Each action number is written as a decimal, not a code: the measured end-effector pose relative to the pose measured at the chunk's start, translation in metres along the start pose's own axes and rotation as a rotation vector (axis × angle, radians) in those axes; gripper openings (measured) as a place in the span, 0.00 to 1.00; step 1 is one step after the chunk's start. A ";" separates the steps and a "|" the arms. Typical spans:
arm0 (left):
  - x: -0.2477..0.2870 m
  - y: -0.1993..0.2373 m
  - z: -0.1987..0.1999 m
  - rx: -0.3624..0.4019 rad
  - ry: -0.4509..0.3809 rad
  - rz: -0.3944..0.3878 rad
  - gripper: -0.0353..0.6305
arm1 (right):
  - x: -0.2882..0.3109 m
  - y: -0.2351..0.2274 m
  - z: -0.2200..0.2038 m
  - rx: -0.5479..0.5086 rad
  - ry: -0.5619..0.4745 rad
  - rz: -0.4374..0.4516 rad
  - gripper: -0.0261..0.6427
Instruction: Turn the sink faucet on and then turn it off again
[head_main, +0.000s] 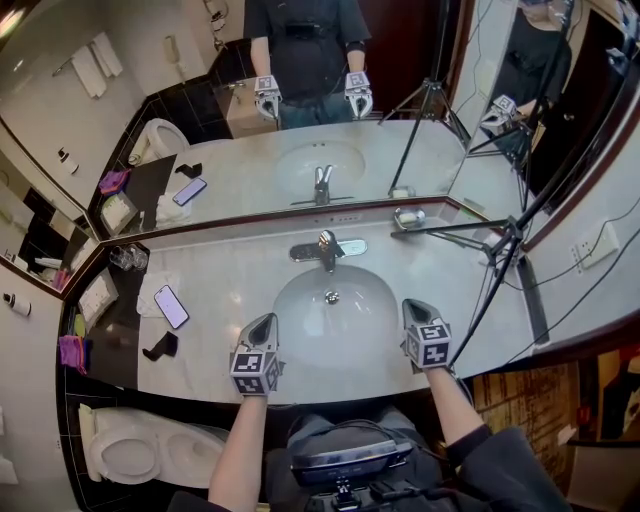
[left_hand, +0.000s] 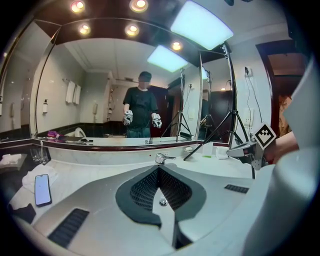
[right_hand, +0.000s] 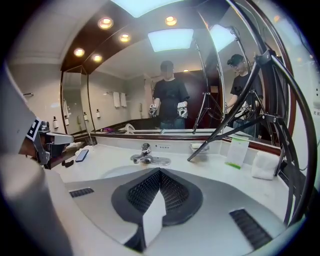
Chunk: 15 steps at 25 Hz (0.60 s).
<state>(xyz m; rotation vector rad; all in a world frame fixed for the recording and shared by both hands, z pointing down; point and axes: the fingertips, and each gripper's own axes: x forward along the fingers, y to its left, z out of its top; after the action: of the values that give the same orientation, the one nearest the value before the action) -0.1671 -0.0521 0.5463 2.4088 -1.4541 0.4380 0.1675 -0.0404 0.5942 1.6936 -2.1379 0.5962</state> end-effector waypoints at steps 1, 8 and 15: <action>-0.001 0.001 0.000 -0.003 -0.002 0.001 0.06 | -0.001 0.000 -0.002 0.001 0.001 0.001 0.06; -0.001 0.003 -0.001 0.001 0.007 0.006 0.06 | -0.001 -0.006 -0.016 0.011 0.026 -0.001 0.06; -0.001 0.003 -0.005 -0.017 0.004 0.017 0.06 | 0.004 -0.003 -0.019 0.003 0.039 0.010 0.06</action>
<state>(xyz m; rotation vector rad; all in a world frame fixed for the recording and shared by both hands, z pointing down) -0.1710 -0.0512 0.5506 2.3824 -1.4720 0.4320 0.1702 -0.0341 0.6131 1.6601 -2.1204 0.6298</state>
